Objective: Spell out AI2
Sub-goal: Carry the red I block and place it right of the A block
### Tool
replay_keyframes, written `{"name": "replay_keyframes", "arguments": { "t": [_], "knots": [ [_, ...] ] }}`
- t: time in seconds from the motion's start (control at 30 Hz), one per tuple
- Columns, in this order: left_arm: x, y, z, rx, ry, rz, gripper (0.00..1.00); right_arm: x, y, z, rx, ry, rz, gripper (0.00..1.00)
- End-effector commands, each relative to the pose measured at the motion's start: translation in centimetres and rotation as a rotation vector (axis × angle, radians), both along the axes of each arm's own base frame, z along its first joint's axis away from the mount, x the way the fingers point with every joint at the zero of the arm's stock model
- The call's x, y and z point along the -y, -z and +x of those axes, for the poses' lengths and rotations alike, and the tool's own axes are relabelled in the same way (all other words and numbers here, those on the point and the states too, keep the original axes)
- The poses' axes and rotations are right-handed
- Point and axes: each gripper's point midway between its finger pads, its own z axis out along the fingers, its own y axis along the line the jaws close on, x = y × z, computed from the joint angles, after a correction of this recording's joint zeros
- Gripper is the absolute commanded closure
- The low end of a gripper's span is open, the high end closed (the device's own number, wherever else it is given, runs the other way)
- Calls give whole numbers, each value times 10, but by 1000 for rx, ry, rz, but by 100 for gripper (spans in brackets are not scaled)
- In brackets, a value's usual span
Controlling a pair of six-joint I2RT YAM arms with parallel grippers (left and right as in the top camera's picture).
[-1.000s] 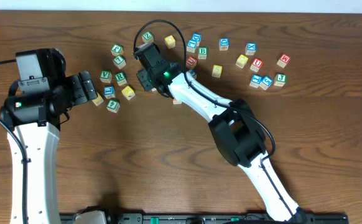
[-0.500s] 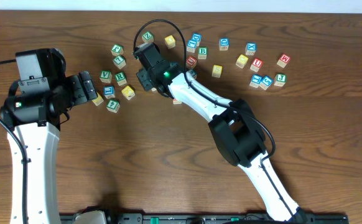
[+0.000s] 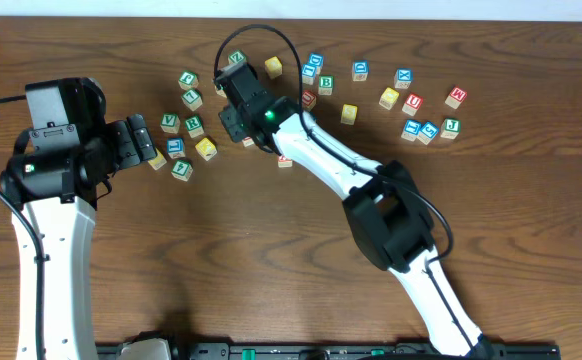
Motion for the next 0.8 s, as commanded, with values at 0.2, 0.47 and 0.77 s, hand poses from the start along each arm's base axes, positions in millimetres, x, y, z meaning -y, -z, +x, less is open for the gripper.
{"name": "replay_keyframes", "arguments": {
  "t": [0.2,0.47,0.77],
  "knots": [
    [-2,1,0,-5,-1,5,2,22,-82,-16,-2,55,39,80],
    [-2,1,0,-5,-1,5,2,95,-76,-38,-233,268,-28,82],
    [-2,1,0,-5,-1,5,2,140,-24,-67,-453,374,-154,83]
  ]
}}
